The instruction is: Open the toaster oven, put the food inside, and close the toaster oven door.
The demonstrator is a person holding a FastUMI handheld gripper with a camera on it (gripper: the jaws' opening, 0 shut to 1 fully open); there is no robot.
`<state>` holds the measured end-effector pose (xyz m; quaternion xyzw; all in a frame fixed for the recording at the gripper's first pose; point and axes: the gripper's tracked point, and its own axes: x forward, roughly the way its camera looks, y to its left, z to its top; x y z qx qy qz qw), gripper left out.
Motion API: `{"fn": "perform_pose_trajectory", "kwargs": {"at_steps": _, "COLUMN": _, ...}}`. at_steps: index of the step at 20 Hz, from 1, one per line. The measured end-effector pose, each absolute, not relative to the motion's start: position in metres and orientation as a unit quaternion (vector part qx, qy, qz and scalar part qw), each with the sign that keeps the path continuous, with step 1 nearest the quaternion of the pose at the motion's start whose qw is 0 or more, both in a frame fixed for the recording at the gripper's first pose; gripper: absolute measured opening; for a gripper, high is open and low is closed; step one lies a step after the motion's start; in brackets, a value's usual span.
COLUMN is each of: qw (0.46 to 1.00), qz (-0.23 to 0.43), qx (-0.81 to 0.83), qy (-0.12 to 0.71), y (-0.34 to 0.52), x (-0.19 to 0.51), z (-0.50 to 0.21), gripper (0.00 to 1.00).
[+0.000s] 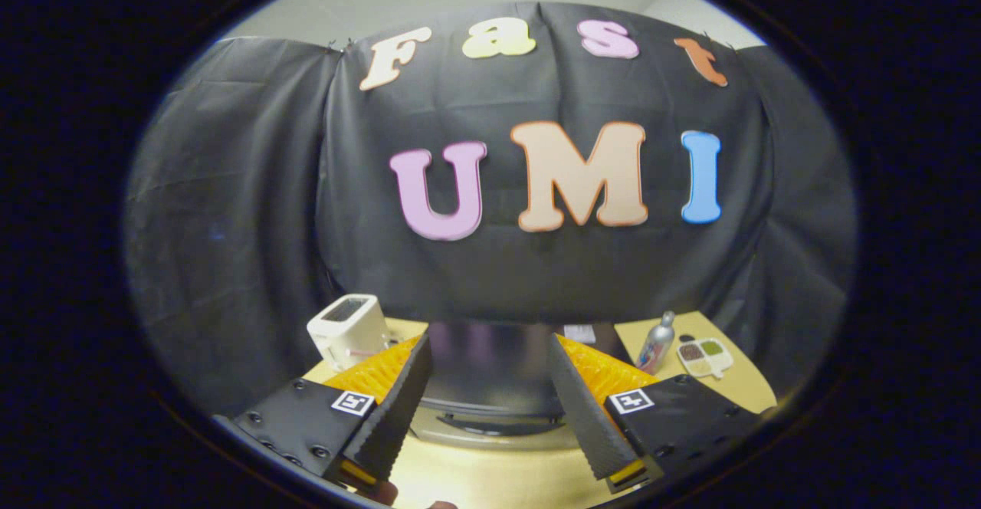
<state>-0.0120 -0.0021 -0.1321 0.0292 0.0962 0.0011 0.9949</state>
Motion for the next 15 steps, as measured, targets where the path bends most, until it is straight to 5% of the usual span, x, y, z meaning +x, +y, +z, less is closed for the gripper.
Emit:
{"fn": "perform_pose_trajectory", "kwargs": {"at_steps": 7, "qw": 0.999, "qz": 0.001, "qx": 0.043, "qy": 0.004, "y": -0.010, "x": -0.012, "z": -0.034, "gripper": 0.95}}
{"fn": "perform_pose_trajectory", "kwargs": {"at_steps": 15, "qw": 0.999, "qz": -0.014, "qx": 0.030, "qy": -0.024, "y": -0.028, "x": -0.017, "z": -0.010, "gripper": 0.95}}
